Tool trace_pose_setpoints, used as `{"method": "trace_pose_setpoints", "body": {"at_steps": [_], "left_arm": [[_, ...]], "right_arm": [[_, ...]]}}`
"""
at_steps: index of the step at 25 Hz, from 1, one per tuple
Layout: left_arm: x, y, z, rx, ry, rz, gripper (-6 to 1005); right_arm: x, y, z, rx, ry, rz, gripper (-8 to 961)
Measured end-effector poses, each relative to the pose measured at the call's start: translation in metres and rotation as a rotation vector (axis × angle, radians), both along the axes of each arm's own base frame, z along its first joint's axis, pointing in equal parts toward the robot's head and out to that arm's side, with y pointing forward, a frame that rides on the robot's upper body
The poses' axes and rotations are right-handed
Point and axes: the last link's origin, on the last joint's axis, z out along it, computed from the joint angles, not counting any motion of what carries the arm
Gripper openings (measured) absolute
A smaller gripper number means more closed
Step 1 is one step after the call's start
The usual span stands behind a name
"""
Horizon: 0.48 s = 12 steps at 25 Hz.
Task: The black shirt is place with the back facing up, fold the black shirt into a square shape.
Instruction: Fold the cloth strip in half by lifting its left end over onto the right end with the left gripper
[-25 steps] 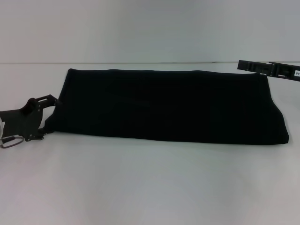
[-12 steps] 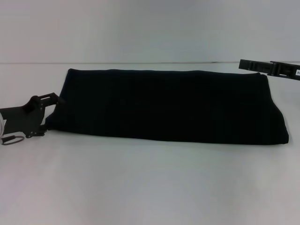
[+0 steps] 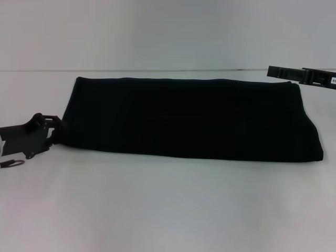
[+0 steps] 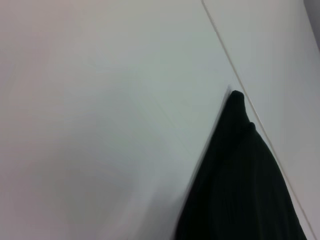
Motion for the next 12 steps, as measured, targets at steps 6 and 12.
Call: {"method": "trace_pose_setpoints", "body": {"at_steps": [6,12], "left_arm": [[-0.0010,-0.0006,-0.0005,-0.001,0.018,-0.015,347],[-0.0007,-0.0006,-0.0012,-0.013,0.059,-0.059,218]], "right_arm": [[-0.0002,0.0002,0.0002,0.001,-0.002,0.003,887],[-0.0003,0.0002,0.0002,0.002,-0.003,0.004,887]]}}
